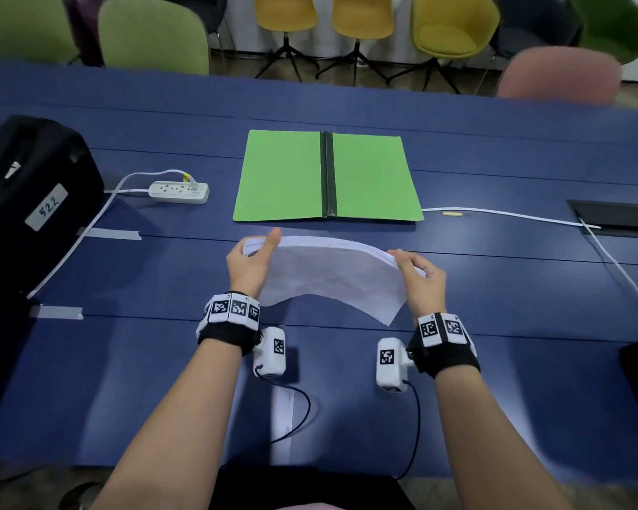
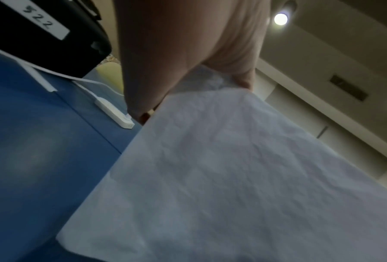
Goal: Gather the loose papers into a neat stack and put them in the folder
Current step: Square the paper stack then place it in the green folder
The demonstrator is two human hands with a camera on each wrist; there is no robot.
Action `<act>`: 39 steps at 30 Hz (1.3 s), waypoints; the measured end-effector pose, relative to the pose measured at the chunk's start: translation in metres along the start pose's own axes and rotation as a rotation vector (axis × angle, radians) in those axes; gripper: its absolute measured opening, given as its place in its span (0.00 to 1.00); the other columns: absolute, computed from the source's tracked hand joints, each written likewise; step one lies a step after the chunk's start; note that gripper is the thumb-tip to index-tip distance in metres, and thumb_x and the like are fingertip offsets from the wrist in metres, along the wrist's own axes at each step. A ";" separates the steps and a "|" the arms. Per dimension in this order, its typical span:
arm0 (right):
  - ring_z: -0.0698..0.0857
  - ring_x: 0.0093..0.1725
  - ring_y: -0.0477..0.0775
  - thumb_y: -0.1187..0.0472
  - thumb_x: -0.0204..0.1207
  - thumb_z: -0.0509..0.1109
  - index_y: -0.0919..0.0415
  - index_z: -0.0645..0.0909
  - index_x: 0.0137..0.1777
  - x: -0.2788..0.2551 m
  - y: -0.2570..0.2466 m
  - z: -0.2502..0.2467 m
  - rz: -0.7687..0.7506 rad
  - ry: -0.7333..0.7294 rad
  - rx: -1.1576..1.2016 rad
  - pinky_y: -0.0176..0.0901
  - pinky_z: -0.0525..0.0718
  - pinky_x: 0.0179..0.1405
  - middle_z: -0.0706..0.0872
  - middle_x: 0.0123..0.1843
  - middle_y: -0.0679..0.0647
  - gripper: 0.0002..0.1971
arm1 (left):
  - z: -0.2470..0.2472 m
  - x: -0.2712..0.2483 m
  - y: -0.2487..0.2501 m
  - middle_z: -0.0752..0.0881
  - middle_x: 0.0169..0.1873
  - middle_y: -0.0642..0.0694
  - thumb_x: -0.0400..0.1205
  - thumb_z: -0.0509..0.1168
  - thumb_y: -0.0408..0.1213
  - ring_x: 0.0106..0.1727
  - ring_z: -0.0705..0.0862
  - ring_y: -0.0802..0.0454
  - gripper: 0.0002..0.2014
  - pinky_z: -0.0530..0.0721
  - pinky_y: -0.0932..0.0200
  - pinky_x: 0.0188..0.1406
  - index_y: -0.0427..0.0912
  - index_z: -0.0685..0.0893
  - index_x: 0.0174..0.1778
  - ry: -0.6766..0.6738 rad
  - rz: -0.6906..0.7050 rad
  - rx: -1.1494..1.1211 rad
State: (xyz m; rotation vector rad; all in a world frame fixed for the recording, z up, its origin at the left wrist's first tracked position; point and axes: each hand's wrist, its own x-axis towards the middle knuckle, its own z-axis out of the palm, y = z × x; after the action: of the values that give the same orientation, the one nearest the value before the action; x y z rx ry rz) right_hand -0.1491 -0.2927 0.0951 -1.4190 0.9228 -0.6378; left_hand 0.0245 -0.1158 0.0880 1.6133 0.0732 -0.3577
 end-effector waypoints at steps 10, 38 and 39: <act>0.85 0.41 0.44 0.50 0.68 0.79 0.45 0.86 0.41 0.000 -0.005 -0.013 -0.083 -0.198 -0.482 0.32 0.80 0.40 0.87 0.35 0.42 0.05 | -0.014 -0.003 -0.004 0.89 0.39 0.49 0.66 0.81 0.38 0.42 0.89 0.55 0.12 0.86 0.54 0.51 0.47 0.85 0.39 -0.136 0.040 0.169; 0.83 0.27 0.31 0.67 0.78 0.68 0.61 0.84 0.41 0.001 -0.022 -0.024 -0.113 -0.194 -0.099 0.29 0.82 0.31 0.88 0.26 0.38 0.06 | 0.002 -0.037 0.056 0.91 0.38 0.53 0.79 0.69 0.31 0.40 0.88 0.56 0.04 0.87 0.60 0.43 0.44 0.86 0.44 -0.303 0.132 -0.275; 0.83 0.27 0.29 0.68 0.77 0.70 0.63 0.84 0.42 -0.002 -0.020 -0.021 -0.105 -0.211 -0.119 0.29 0.81 0.32 0.87 0.27 0.40 0.04 | 0.006 -0.040 0.054 0.91 0.38 0.54 0.78 0.69 0.30 0.41 0.88 0.58 0.05 0.86 0.62 0.44 0.44 0.86 0.45 -0.319 0.164 -0.241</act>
State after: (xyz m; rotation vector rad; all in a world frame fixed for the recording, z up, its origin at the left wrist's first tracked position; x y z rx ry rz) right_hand -0.1647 -0.3042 0.1172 -1.6157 0.7329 -0.5062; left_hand -0.0003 -0.1194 0.1507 1.2984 -0.2494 -0.4569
